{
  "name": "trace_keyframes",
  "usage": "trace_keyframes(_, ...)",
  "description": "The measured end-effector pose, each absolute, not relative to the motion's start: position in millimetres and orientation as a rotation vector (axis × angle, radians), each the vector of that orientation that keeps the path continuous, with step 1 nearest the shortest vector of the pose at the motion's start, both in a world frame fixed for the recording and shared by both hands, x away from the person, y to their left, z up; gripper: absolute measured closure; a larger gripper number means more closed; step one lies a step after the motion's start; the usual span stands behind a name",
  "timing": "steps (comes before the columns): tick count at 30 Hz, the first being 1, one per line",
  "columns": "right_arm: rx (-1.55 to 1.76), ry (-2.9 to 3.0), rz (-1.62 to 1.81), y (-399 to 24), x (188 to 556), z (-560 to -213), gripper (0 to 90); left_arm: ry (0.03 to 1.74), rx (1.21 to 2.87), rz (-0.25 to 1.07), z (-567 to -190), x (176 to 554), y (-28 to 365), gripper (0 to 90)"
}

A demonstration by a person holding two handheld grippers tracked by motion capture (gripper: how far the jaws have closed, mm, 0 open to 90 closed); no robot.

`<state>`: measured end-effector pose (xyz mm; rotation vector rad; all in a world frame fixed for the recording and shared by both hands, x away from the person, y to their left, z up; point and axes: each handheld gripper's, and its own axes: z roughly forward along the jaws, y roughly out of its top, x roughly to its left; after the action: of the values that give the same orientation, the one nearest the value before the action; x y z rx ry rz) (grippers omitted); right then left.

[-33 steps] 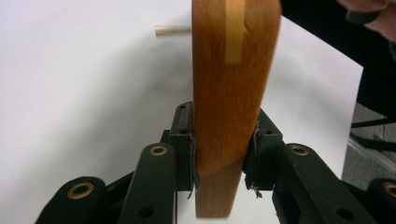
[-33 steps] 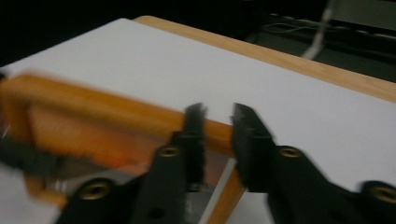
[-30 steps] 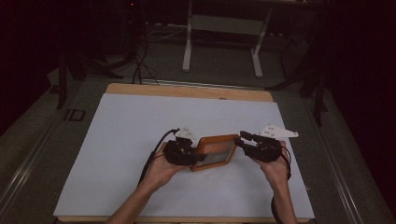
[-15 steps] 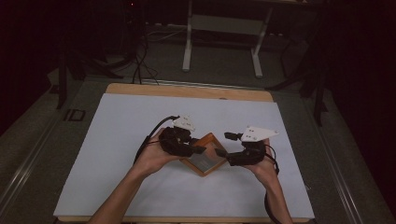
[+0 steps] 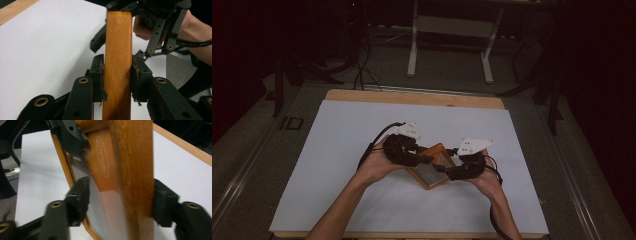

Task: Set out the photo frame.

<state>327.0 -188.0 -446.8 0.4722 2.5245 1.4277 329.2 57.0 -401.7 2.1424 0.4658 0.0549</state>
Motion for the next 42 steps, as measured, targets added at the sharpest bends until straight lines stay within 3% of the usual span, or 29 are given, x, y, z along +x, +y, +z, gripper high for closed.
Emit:
trace_keyframes(8,0.449,2.54,1.493,-197,324,-444,62.1,0.536,2.091,0.065,-407,331,64,57.3)
trace_keyframes(12,0.431,2.541,1.49,-197,322,-443,67.1,0.575,2.05,0.065,-410,333,70,51.1)
trace_keyframes(28,0.475,2.547,1.471,-209,321,-446,67.2,0.716,1.925,0.057,-428,331,105,40.2)
trace_keyframes(42,0.473,2.551,1.438,-218,316,-448,66.8,0.734,1.922,0.043,-466,322,93,35.0)
